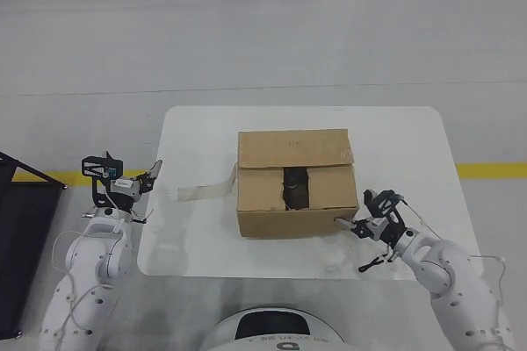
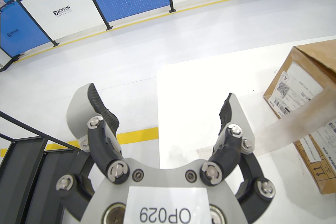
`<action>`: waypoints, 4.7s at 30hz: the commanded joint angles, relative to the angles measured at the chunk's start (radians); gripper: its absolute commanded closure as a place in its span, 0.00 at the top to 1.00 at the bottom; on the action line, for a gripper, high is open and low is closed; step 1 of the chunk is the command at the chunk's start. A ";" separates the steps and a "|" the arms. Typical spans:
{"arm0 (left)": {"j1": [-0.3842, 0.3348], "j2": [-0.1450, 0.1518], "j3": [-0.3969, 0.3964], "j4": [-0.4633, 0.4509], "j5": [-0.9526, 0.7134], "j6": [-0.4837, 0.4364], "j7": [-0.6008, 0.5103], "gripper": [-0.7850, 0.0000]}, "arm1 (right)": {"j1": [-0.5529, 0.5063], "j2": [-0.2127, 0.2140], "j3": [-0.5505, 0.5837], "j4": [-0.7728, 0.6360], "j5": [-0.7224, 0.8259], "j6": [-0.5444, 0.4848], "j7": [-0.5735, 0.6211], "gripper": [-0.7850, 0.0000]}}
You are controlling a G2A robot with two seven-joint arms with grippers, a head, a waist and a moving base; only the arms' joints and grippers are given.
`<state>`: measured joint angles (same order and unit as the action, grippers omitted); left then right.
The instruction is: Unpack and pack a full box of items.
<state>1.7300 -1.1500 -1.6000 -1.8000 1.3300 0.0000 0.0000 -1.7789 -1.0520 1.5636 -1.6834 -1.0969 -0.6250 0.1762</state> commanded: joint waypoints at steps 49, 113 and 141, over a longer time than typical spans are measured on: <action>0.000 0.000 0.000 0.000 0.000 0.000 0.000 1.00 | 0.264 -0.008 -0.083 0.016 0.028 0.284 0.174 1.00; 0.000 0.000 0.000 0.000 0.000 0.000 0.000 1.00 | 0.502 -0.064 -0.055 0.098 0.720 0.002 0.645 1.00; 0.000 0.000 0.000 0.000 0.000 0.000 0.000 1.00 | 0.789 -0.136 -0.527 0.414 0.916 0.287 0.767 1.00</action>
<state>1.7300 -1.1500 -1.6000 -1.8000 1.3300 0.0000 0.0000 -1.0047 -1.1817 1.0658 -1.2845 -0.1771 -0.3469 0.9468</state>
